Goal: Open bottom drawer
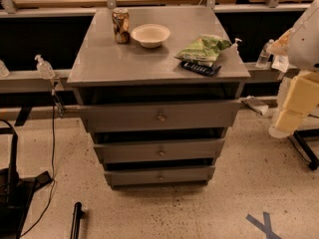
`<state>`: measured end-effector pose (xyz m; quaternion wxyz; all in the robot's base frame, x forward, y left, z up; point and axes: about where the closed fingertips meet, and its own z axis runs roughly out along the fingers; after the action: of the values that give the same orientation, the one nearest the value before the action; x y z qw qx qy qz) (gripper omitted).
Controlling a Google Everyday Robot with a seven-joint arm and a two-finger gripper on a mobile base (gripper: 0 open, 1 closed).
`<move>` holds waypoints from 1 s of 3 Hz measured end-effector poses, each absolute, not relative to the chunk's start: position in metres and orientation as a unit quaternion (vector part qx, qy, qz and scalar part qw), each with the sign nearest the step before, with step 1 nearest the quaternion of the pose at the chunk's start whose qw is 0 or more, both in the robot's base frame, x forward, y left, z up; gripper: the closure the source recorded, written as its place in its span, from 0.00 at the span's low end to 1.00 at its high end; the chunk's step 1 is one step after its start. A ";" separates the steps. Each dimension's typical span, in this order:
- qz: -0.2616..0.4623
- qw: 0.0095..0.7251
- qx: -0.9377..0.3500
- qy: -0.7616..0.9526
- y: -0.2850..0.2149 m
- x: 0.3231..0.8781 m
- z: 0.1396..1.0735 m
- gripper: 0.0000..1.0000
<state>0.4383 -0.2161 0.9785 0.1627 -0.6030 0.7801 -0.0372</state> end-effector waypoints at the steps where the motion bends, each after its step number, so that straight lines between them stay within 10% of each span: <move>1: -0.037 0.163 -0.603 0.780 -0.216 0.438 0.978 0.00; 3: 0.057 0.222 -0.604 0.763 -0.215 0.459 0.880 0.00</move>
Offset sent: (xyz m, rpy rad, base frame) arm 0.0625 -0.0259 -0.0747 0.2633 -0.1199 -0.0047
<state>0.4592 -0.2145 0.8804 0.2217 -0.6043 0.7632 0.0566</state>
